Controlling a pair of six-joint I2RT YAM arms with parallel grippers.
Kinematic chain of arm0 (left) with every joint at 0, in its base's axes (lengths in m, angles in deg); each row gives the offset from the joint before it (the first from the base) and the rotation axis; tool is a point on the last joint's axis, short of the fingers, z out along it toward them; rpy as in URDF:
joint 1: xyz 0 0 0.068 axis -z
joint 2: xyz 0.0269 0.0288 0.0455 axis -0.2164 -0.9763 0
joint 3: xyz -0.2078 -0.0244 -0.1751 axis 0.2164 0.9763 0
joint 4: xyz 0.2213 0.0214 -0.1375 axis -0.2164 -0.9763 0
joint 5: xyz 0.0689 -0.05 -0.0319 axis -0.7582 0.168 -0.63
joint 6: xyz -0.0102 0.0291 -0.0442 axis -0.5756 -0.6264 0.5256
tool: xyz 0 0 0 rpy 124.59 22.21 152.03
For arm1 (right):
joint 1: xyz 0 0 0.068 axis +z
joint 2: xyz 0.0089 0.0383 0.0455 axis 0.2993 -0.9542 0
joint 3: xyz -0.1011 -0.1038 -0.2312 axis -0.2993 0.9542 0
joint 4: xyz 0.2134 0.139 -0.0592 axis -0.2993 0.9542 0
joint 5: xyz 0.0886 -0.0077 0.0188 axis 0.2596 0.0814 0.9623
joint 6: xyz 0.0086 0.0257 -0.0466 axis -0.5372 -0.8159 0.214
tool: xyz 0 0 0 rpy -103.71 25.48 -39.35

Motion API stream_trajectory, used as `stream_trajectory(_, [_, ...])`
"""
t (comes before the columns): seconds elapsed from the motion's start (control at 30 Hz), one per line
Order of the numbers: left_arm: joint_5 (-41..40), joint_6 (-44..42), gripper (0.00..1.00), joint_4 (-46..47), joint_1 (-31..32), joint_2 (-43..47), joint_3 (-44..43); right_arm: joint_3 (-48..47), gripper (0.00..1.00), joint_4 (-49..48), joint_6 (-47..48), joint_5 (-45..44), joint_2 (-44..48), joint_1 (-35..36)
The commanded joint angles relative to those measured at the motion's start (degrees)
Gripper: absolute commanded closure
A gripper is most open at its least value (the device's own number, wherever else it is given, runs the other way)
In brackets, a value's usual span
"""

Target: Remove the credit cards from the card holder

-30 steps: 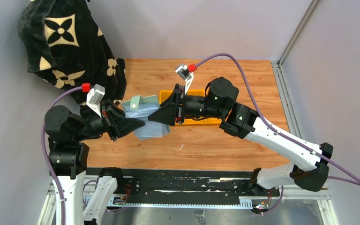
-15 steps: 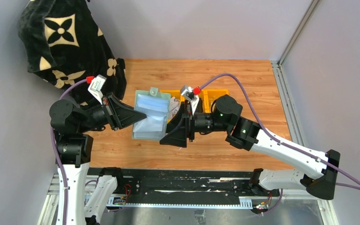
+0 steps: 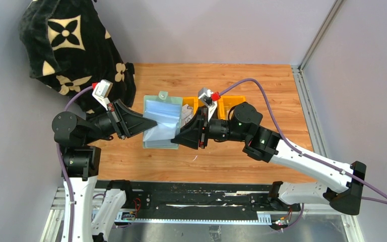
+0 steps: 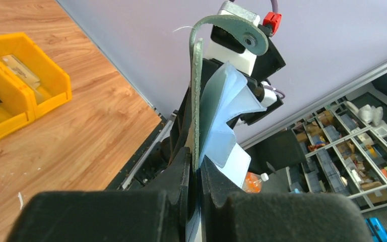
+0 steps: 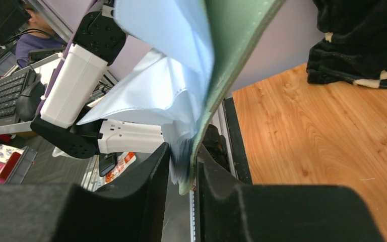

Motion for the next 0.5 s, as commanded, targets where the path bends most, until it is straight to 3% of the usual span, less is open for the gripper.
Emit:
stream_trajectory(0.0, [-0.47, 4.07, 0.99, 3.46, -0.06, 0.95, 0.07, -2.35, 0.75, -3.27, 0.98, -2.09, -0.24, 0.56])
stream_trajectory(0.23, [-0.60, 2.97, 0.91, 1.70, -0.06, 2.31, 3.22, -5.65, 0.92, -4.93, -1.64, -5.13, -2.66, 0.56])
stream_trajectory(0.4, [1.60, -0.85, 0.51, -1.39, -0.06, 2.13, 3.36, -8.30, 0.97, -2.95, -4.63, -7.08, -4.49, 0.41])
stream_trajectory(0.47, [2.21, -2.57, 0.43, -3.05, -0.06, 2.19, 2.63, -7.98, 0.97, -3.50, -5.97, -7.64, -4.48, 0.25])
